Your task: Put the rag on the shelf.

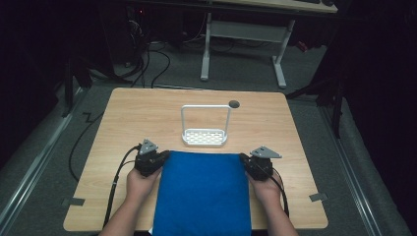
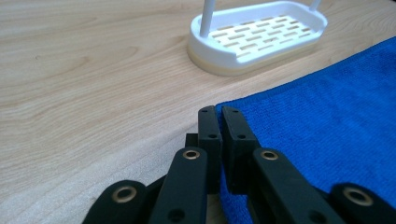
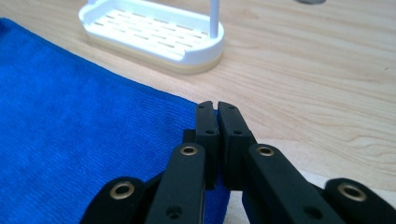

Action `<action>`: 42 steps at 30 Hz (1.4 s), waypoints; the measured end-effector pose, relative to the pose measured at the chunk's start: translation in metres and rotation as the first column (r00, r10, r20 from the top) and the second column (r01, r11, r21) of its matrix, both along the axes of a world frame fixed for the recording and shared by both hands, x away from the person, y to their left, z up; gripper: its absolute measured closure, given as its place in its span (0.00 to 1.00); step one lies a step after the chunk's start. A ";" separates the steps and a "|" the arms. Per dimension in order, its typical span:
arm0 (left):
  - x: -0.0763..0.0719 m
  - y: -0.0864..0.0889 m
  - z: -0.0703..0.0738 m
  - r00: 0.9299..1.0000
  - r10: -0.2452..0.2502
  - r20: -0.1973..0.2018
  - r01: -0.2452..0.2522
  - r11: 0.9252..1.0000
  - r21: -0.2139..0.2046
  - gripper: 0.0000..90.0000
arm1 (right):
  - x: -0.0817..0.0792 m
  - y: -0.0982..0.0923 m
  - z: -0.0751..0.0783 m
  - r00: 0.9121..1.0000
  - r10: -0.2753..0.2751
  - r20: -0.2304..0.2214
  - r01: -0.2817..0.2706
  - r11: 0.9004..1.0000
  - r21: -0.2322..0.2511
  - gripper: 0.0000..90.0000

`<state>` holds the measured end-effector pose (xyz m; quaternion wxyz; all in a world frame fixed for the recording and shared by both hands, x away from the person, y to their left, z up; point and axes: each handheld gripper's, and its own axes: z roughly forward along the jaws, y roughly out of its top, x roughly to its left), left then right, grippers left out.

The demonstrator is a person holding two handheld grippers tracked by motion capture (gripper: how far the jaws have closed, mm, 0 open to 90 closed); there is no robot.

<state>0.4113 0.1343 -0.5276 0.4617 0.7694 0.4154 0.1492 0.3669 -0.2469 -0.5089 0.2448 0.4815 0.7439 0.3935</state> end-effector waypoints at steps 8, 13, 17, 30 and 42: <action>-0.009 0.005 0.014 0.999 0.013 0.050 -0.011 1.000 -0.029 0.97 | -0.006 0.000 0.010 0.999 0.000 0.049 -0.001 0.999 0.033 0.98; -0.016 0.006 0.025 0.996 0.019 0.092 -0.014 0.999 -0.047 0.97 | -0.010 0.003 0.017 0.997 0.002 0.080 -0.005 0.999 0.044 0.98; -0.020 0.008 0.034 0.992 0.024 0.124 -0.017 0.998 -0.059 0.97 | -0.015 0.003 0.026 0.992 0.005 0.127 -0.012 0.998 0.055 0.98; -0.038 0.015 0.066 0.972 0.046 0.231 -0.020 0.994 -0.111 0.97 | -0.032 0.004 0.056 0.967 0.020 0.254 -0.045 0.995 0.094 0.98; -0.059 0.018 0.102 0.942 0.046 0.332 0.015 0.983 -0.181 0.97 | -0.052 -0.001 0.088 0.931 0.015 0.364 -0.070 0.988 0.140 0.98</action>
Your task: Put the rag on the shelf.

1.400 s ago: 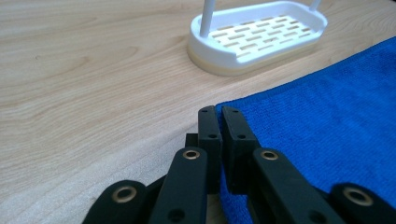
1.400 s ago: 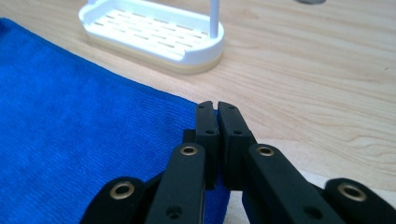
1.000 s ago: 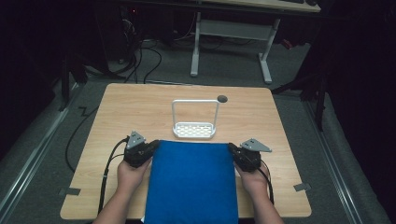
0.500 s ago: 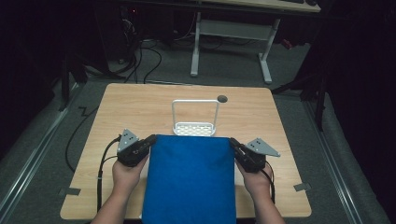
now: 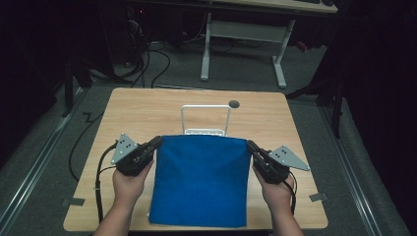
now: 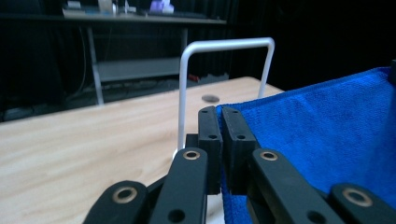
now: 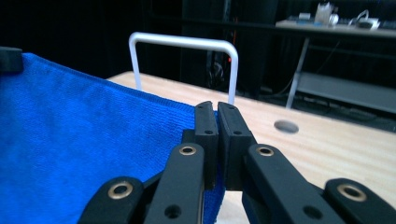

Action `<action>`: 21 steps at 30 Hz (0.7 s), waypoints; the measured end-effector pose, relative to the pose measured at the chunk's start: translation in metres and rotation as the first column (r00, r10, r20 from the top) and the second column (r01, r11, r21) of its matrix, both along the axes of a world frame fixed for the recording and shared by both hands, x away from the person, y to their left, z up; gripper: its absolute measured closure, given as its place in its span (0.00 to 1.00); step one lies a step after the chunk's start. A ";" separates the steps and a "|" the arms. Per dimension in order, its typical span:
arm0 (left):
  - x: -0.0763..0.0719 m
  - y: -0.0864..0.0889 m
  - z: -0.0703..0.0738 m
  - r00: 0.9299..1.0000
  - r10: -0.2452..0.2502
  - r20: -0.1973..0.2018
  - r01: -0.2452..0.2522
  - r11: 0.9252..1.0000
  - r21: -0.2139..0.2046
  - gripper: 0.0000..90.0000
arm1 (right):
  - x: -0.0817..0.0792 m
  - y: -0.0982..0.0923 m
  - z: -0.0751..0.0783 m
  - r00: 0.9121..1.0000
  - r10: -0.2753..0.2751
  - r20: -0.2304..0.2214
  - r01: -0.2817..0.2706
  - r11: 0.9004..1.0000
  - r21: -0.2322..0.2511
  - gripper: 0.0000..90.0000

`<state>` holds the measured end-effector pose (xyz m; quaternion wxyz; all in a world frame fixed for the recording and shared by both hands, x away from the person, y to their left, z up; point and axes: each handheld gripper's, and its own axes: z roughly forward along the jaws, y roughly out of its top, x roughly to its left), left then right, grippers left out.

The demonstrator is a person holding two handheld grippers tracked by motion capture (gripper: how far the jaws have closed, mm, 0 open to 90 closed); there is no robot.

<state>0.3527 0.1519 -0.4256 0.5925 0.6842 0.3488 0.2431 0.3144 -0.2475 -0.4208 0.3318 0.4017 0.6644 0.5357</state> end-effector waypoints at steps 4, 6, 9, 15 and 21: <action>-0.008 0.001 0.011 0.999 -0.003 0.041 0.004 1.000 -0.013 0.97 | -0.008 0.000 0.012 0.999 0.002 0.046 -0.002 1.000 0.012 0.98; -0.012 0.001 0.017 0.998 -0.005 0.062 0.007 1.000 -0.021 0.97 | -0.012 0.000 0.018 0.998 0.006 0.067 -0.007 1.000 0.016 0.98; -0.017 0.001 0.023 0.996 -0.006 0.089 0.009 1.000 -0.025 0.97 | -0.017 0.000 0.025 0.995 0.013 0.096 -0.015 1.000 0.018 0.98; -0.022 0.003 0.030 0.994 -0.002 0.113 0.006 0.999 -0.038 0.97 | -0.024 0.001 0.032 0.992 0.025 0.124 -0.027 1.000 0.015 0.98; -0.017 0.006 0.028 0.995 0.006 0.101 -0.001 0.999 -0.041 0.98 | -0.022 0.000 0.032 0.992 0.029 0.120 -0.033 0.999 0.036 0.98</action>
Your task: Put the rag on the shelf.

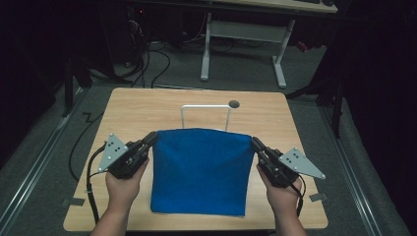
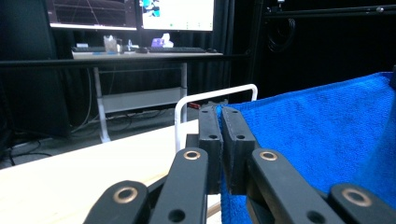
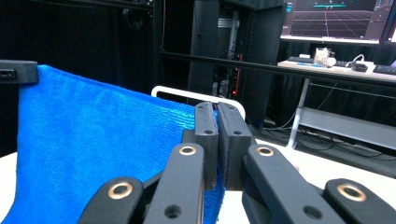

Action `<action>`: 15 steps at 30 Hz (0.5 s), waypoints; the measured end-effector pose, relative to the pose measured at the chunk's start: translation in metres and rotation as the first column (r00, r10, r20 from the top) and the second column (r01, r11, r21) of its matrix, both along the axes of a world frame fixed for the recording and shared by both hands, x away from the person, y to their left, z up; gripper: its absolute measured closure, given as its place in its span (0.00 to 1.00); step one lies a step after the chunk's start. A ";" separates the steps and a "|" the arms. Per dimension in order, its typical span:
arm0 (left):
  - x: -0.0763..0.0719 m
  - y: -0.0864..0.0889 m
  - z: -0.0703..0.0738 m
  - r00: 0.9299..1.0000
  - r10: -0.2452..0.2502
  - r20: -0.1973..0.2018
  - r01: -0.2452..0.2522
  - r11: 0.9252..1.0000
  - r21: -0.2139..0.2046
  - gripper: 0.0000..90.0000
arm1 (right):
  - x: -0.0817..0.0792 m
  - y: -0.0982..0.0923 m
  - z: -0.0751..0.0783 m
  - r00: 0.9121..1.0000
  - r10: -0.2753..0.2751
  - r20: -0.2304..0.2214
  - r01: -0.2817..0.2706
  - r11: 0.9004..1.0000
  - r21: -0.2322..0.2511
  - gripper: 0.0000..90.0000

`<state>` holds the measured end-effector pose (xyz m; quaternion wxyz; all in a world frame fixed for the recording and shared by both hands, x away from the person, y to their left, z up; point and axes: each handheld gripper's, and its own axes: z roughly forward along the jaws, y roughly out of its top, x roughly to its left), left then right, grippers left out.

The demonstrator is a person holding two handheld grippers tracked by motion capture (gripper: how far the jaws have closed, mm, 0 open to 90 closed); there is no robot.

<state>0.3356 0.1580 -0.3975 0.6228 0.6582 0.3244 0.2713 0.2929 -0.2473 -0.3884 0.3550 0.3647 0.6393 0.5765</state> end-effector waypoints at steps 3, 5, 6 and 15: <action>0.002 -0.002 0.005 1.000 -0.002 0.021 0.001 1.000 0.025 0.98 | 0.001 0.000 0.005 1.000 -0.001 0.014 0.001 1.000 -0.002 0.98; 0.002 -0.002 0.008 0.999 0.006 0.038 -0.008 0.999 0.035 0.98 | 0.003 0.001 0.009 1.000 0.002 0.023 -0.002 1.000 0.002 0.98; 0.004 -0.001 0.009 0.999 0.007 0.037 -0.008 1.000 0.027 0.98 | 0.004 0.002 0.011 1.000 0.003 0.026 -0.004 1.000 0.008 0.98; 0.020 0.002 0.034 0.998 0.016 0.067 -0.019 0.999 0.037 0.98 | 0.022 -0.004 0.039 0.998 0.004 0.061 -0.007 0.999 0.036 0.98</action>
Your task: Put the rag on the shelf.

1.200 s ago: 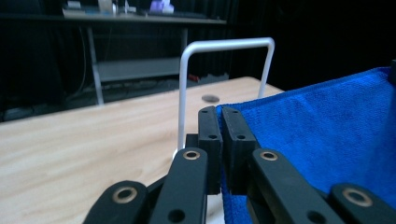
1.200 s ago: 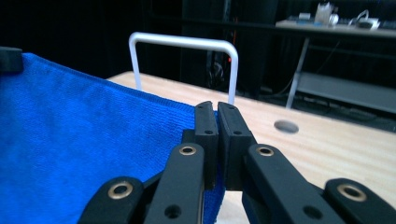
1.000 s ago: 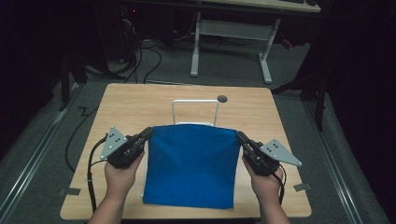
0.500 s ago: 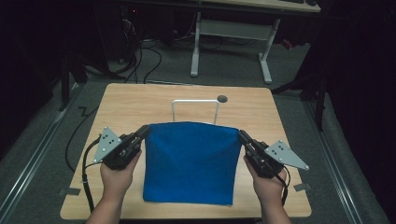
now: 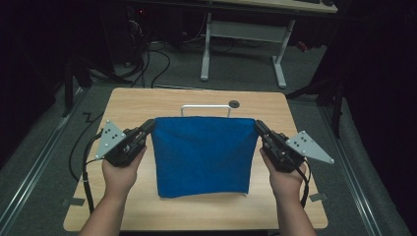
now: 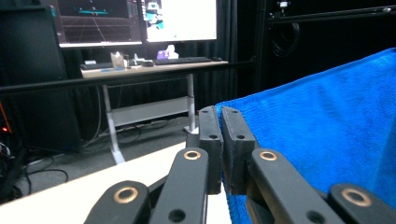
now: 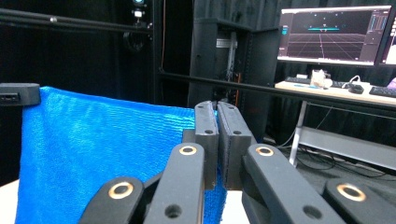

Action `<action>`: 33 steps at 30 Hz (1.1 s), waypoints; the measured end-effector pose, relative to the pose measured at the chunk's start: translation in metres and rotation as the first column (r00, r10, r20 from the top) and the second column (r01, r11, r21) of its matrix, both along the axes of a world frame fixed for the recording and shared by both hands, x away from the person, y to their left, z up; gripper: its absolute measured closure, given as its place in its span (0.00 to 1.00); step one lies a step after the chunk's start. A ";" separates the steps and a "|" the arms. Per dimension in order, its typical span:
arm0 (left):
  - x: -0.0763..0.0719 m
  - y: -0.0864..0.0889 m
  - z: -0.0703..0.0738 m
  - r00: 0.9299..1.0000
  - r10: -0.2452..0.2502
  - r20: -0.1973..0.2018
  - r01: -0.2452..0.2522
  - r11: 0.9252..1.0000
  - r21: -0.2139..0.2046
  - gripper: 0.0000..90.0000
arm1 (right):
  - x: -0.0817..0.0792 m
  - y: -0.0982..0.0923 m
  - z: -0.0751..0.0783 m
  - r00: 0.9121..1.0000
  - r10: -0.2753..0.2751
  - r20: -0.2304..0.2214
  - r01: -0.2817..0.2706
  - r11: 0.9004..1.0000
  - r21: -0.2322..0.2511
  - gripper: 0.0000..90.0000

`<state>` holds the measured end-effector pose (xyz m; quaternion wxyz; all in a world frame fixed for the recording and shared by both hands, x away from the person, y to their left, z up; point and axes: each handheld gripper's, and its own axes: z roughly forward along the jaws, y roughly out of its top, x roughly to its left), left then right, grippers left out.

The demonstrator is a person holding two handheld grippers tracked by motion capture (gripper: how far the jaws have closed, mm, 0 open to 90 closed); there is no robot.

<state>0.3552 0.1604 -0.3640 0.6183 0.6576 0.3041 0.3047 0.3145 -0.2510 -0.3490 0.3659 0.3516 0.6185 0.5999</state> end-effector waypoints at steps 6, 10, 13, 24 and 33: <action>0.019 -0.001 0.021 1.000 0.003 0.022 -0.003 1.000 0.000 0.98 | 0.016 0.001 0.017 1.000 -0.019 0.017 0.020 1.000 -0.019 0.98; 0.035 -0.002 0.032 1.000 0.010 0.021 -0.009 1.000 -0.004 0.98 | 0.029 0.000 0.024 1.000 -0.029 0.003 0.029 0.999 -0.029 0.98; 0.045 -0.002 0.040 1.000 0.009 0.018 -0.009 1.000 0.004 0.98 | 0.037 -0.002 0.029 0.999 -0.040 -0.001 0.040 0.998 -0.039 0.98; 0.075 -0.012 0.065 0.999 0.044 0.030 -0.046 0.997 0.067 0.98 | 0.067 -0.001 0.052 0.997 -0.073 -0.011 0.073 0.997 -0.038 0.98; 0.097 -0.016 0.074 0.998 0.064 0.015 -0.065 0.994 0.084 0.98 | 0.091 0.001 0.064 0.993 -0.113 -0.013 0.112 0.993 -0.044 0.98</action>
